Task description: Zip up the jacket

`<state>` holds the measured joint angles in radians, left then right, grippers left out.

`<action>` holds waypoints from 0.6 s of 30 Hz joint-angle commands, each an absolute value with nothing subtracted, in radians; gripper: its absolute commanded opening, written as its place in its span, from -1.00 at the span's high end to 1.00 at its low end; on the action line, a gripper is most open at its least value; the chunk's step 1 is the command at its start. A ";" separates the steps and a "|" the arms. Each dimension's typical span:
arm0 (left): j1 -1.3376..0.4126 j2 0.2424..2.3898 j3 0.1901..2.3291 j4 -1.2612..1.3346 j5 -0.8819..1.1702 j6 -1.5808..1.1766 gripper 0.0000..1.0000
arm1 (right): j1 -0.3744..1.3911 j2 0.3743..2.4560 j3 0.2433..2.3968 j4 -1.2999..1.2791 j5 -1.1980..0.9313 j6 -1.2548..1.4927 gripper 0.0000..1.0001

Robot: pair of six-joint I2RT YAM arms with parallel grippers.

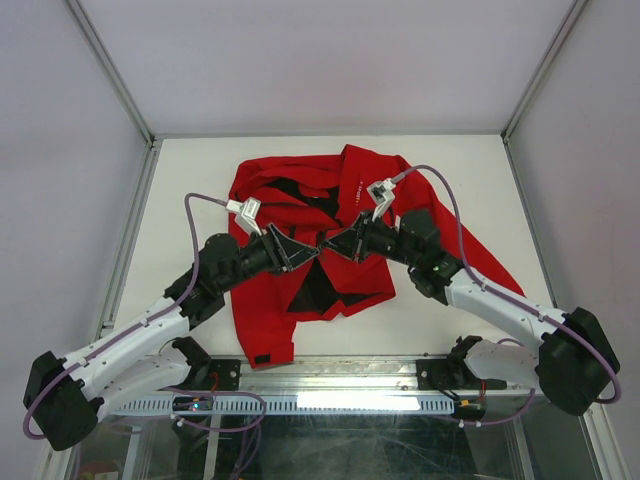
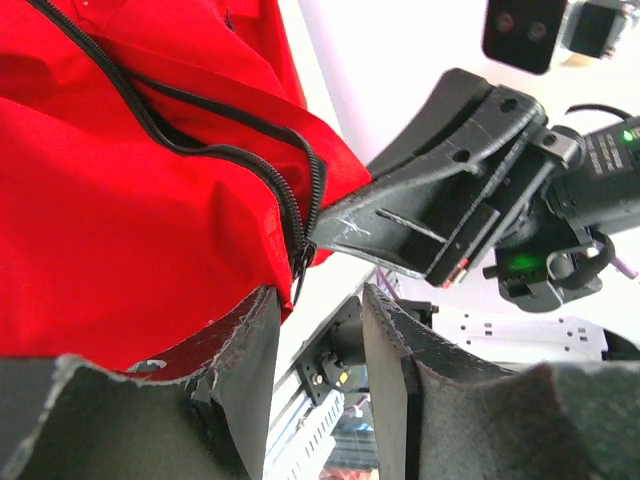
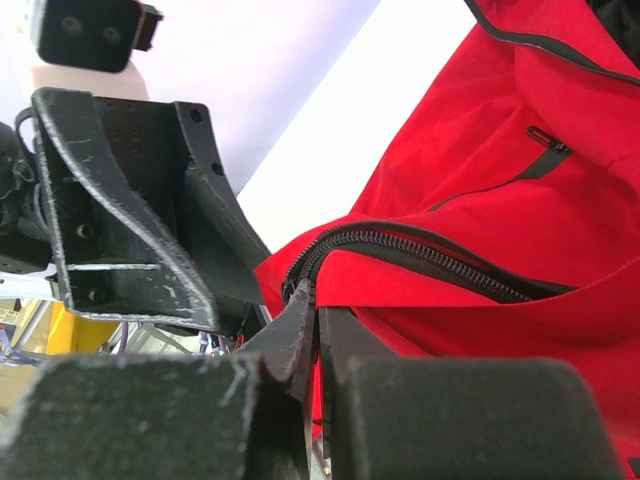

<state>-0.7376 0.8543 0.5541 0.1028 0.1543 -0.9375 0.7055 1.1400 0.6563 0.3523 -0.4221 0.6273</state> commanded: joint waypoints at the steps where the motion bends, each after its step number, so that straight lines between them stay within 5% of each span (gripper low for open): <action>1: -0.732 0.877 0.553 0.174 0.115 -0.999 0.23 | 0.729 1.134 0.661 0.451 -0.403 0.630 1.00; 10: -0.732 0.828 0.493 0.219 0.025 -1.055 0.28 | 0.739 1.135 0.652 0.459 -0.397 0.630 1.00; 18: -0.733 0.811 0.464 0.188 -0.025 -1.114 0.14 | 0.739 1.141 0.635 0.497 -0.397 0.650 1.00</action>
